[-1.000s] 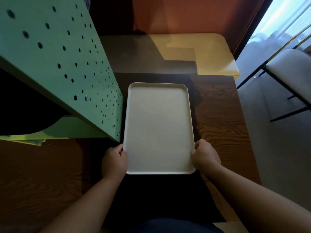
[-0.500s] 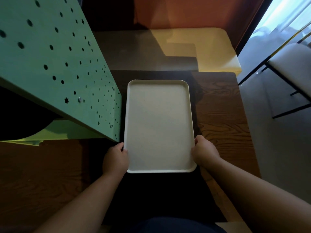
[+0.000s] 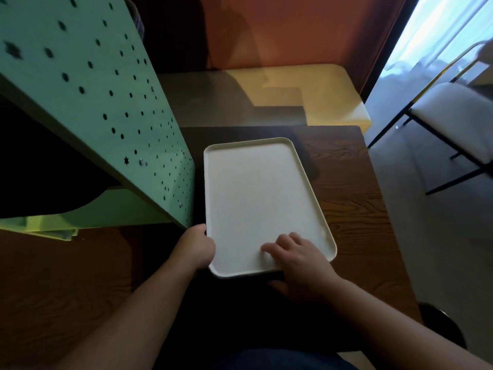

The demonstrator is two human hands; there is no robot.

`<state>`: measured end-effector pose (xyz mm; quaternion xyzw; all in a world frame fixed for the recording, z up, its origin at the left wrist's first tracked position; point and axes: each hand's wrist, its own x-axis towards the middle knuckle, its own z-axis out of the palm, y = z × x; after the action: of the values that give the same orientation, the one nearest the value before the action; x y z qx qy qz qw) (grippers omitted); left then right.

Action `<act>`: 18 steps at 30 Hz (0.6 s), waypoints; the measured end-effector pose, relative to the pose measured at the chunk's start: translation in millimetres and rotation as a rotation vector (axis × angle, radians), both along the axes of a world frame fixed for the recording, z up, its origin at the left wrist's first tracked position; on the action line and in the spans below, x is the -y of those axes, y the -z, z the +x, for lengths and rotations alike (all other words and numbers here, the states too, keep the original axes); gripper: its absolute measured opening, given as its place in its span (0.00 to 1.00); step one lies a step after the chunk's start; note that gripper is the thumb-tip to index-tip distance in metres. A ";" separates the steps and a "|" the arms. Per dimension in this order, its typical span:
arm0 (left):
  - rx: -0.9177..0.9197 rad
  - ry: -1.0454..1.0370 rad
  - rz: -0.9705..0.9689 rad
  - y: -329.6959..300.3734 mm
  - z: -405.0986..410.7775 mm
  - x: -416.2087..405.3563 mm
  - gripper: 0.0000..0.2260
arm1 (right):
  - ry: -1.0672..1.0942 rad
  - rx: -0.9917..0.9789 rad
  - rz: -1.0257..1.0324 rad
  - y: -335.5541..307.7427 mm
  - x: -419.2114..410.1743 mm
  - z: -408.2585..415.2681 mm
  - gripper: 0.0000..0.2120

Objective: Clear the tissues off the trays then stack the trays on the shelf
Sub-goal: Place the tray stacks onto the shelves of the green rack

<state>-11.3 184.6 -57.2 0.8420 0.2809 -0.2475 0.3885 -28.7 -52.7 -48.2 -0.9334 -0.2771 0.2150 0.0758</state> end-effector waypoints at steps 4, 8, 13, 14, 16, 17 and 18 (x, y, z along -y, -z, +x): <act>0.020 -0.006 -0.064 -49.2 10.1 -4.7 0.14 | 0.052 0.095 -0.013 -47.6 6.2 11.8 0.21; 0.030 0.098 -0.067 -109.4 15.3 -11.3 0.10 | 0.055 0.215 0.092 -126.8 7.8 30.6 0.13; 0.346 0.247 -0.105 -181.2 -17.0 -12.9 0.19 | 0.075 0.291 0.152 -208.2 -7.6 43.5 0.09; 0.439 0.316 -0.056 -196.7 -26.0 -11.2 0.20 | 0.063 0.288 0.151 -218.9 -12.4 45.2 0.10; 0.615 0.497 0.094 -220.6 -35.8 -7.5 0.22 | 0.051 0.244 0.148 -233.1 -18.6 45.6 0.10; 0.686 0.572 0.173 -226.1 -35.3 -6.0 0.22 | 0.055 0.244 0.172 -236.4 -20.8 45.3 0.10; 0.744 0.616 0.271 -231.2 -34.4 -5.0 0.20 | 0.044 0.276 0.207 -239.4 -21.7 43.6 0.10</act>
<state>-45.7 189.6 174.0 0.9599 -0.1087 0.0052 0.2585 14.9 -31.0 191.2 -0.9471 -0.2852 0.0533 0.1373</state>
